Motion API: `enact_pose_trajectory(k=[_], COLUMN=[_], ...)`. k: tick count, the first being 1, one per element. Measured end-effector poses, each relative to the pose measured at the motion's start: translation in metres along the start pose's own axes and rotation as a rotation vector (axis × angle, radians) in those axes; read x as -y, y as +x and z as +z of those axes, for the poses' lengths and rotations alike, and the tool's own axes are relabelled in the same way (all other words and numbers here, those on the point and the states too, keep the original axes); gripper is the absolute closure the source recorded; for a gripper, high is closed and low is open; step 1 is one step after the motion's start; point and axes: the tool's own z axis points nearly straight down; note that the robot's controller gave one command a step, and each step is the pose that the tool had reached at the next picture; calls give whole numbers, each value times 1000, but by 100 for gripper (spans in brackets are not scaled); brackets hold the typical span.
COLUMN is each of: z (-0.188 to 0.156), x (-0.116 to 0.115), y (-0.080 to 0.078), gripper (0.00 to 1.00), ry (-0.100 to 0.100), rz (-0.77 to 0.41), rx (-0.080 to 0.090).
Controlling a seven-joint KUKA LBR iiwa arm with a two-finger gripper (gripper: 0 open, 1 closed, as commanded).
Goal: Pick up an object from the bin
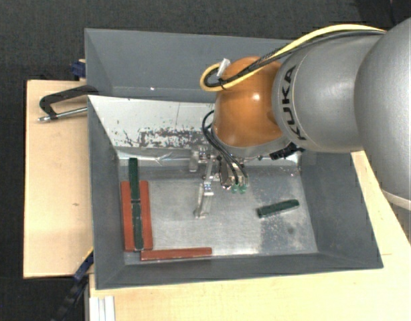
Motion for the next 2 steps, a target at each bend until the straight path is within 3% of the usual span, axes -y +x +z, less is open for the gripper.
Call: enact_pose_trajectory(k=[1,2], z=[0,33], x=[0,-33], y=[0,-11], gripper=[0,0], ry=[0,0], rz=[0,52], rx=[0,6])
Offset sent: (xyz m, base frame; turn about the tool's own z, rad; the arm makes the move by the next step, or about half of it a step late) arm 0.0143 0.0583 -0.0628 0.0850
